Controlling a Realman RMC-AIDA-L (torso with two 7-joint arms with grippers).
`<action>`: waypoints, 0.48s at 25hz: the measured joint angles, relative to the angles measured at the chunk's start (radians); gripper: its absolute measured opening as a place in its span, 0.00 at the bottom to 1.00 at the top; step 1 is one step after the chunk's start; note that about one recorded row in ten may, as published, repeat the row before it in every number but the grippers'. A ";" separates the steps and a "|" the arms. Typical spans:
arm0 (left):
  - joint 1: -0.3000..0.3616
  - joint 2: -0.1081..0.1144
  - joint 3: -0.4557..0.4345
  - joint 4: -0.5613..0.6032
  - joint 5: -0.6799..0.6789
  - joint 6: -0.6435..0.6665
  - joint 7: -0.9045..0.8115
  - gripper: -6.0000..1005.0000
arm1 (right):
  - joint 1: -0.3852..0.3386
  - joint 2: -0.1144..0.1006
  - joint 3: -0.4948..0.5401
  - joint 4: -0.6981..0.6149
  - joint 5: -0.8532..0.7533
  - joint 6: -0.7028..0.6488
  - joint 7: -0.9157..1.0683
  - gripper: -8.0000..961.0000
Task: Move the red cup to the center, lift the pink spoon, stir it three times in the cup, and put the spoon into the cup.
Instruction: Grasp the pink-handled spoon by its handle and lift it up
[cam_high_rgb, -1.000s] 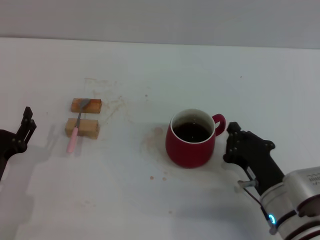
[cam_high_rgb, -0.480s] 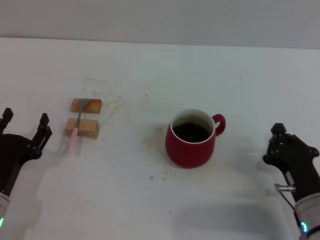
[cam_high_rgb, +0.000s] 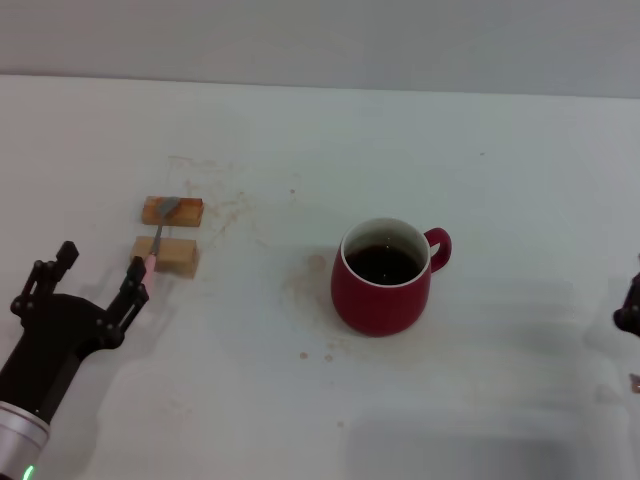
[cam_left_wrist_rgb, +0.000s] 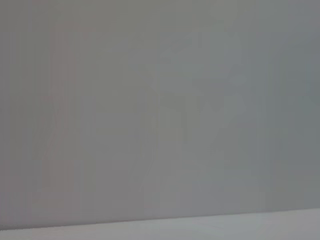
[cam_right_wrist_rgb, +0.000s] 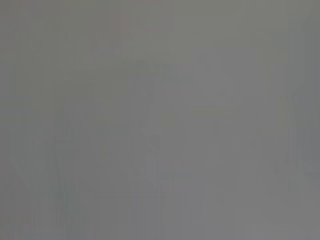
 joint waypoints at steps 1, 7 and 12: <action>0.000 0.000 0.008 0.000 0.000 0.000 0.000 0.80 | -0.003 0.000 0.000 -0.006 0.000 -0.016 0.000 0.01; 0.000 0.000 0.049 0.000 0.000 0.006 0.006 0.80 | 0.000 0.000 0.002 -0.022 0.000 -0.026 -0.002 0.01; 0.004 -0.003 0.068 -0.018 -0.004 -0.024 0.000 0.80 | 0.001 -0.001 0.002 -0.028 0.000 -0.024 -0.002 0.01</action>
